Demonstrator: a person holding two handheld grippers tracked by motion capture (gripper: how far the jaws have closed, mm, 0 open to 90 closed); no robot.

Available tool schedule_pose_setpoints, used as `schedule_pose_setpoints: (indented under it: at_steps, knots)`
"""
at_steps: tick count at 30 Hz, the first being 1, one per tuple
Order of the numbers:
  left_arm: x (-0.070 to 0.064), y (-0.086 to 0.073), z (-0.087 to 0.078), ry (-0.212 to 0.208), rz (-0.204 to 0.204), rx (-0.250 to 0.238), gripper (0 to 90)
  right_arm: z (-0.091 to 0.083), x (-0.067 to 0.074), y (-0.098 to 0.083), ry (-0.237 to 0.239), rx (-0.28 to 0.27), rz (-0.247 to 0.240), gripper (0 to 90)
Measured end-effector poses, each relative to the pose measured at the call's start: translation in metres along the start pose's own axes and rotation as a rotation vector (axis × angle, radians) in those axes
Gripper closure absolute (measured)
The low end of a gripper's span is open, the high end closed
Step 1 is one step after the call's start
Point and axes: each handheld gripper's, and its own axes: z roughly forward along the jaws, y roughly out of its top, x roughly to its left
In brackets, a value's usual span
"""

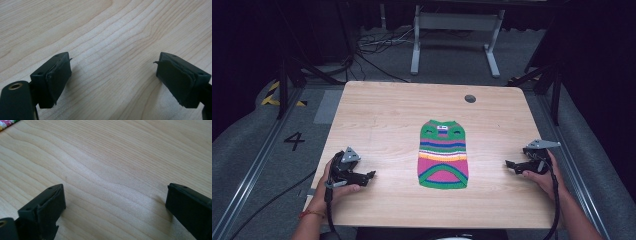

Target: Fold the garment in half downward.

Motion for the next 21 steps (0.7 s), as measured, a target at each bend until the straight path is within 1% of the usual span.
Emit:
schedule_pose_setpoints:
  at_steps: [16, 17, 21]
  knots:
    - [0.0010, 0.0001, 0.0001, -0.004, 0.003, -0.005, 13.6, -0.0005, -0.0002, -0.0004, -0.001, -0.001, 0.000, 3.4]
    - [0.0011, 0.0003, 0.0002, -0.006, -0.002, -0.007, 14.3, -0.0005, -0.0003, -0.0004, -0.001, -0.001, 0.000, 3.4]
    - [0.0025, 0.0019, 0.0013, -0.016, 0.008, -0.011, 15.8, -0.0008, -0.0007, -0.0003, 0.000, -0.004, 0.000, 5.7]
